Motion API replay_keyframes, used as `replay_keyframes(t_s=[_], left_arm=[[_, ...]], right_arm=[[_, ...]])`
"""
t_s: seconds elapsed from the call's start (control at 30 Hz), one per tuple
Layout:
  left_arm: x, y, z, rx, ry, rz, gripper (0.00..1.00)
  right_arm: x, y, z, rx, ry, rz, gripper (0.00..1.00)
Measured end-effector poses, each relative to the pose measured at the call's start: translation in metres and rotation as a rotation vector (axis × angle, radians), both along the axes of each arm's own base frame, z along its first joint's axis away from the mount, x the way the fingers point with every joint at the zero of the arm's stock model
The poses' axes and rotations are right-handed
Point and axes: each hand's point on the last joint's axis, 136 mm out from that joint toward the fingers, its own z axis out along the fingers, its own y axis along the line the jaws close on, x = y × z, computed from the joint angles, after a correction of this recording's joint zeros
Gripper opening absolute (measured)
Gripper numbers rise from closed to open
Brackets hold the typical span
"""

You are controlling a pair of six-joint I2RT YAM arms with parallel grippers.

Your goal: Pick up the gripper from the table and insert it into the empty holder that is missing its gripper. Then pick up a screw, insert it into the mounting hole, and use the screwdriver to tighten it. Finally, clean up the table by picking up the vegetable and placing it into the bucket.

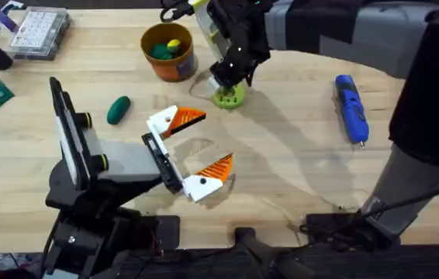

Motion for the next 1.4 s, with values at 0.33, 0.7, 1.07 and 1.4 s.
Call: replay_keyframes(t_s=[0.33, 0.7, 1.07, 1.4], left_arm=[[0.0000, 0.0000, 0.0000, 0.000, 0.000, 0.000, 0.990], [0.0000, 0.0000, 0.0000, 0.000, 0.000, 0.000, 0.990], [0.0000, 0.0000, 0.0000, 0.000, 0.000, 0.000, 0.990], [0.0000, 0.0000, 0.0000, 0.000, 0.000, 0.000, 0.990]], right_arm=[[-0.0006, -0.0029, -0.0007, -0.014, 0.001, -0.004, 0.488], [-0.0016, -0.0036, -0.0006, -0.018, 0.006, -0.004, 0.488], [-0.0016, -0.0056, -0.0008, -0.030, 0.005, -0.002, 0.251], [0.0000, -0.0085, -0.0008, -0.038, 0.001, -0.008, 0.008]])
